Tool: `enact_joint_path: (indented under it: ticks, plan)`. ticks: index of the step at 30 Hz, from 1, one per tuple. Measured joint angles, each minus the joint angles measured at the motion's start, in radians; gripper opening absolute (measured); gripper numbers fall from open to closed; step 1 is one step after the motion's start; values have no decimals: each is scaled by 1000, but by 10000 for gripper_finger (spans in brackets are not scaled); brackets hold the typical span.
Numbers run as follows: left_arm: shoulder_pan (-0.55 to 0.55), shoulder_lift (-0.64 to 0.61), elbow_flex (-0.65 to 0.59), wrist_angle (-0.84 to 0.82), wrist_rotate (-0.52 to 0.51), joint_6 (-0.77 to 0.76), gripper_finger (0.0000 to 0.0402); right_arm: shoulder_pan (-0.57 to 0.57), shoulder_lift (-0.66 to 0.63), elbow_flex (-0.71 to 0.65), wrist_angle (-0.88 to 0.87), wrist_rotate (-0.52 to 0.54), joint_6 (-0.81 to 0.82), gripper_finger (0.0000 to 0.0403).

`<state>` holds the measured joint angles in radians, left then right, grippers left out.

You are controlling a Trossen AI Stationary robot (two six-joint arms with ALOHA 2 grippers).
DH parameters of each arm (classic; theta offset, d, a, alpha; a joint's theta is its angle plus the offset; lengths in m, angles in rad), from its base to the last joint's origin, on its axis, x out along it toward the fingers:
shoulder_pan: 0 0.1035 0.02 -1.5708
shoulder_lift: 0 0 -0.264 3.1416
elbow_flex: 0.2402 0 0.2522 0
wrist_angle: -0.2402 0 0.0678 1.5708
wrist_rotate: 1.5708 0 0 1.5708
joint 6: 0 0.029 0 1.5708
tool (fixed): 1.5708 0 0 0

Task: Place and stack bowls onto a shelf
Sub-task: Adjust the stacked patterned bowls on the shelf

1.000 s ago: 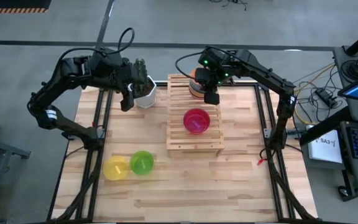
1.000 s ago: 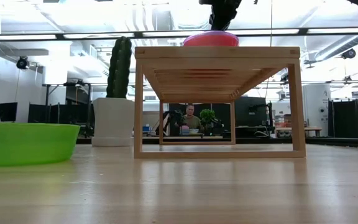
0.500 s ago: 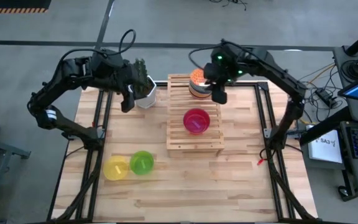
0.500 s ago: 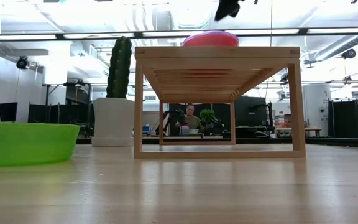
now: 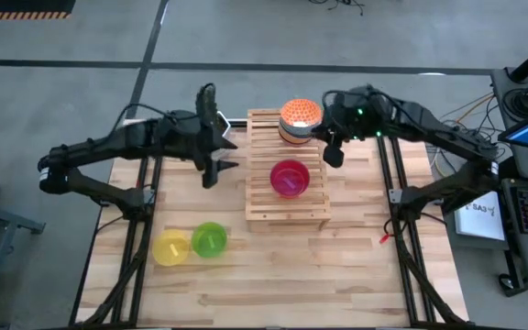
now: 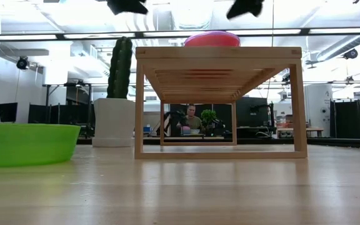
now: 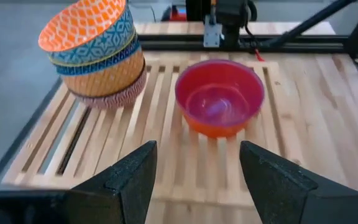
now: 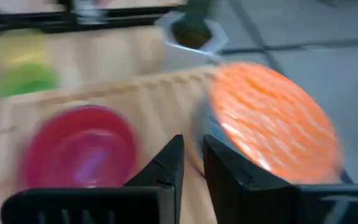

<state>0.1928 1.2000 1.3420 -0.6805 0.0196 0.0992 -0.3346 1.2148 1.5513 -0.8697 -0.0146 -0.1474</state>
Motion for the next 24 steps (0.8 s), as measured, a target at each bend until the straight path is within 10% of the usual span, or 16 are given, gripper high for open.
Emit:
enact_joint_path:
  ticks: [9,24]
  plan:
    - [4,37,-167,378,-1,120,191,35,-210,-355,242,253,302,9]
    - [80,264,-77,424,-3,142,6,28,-326,-734,597,411,470,8]
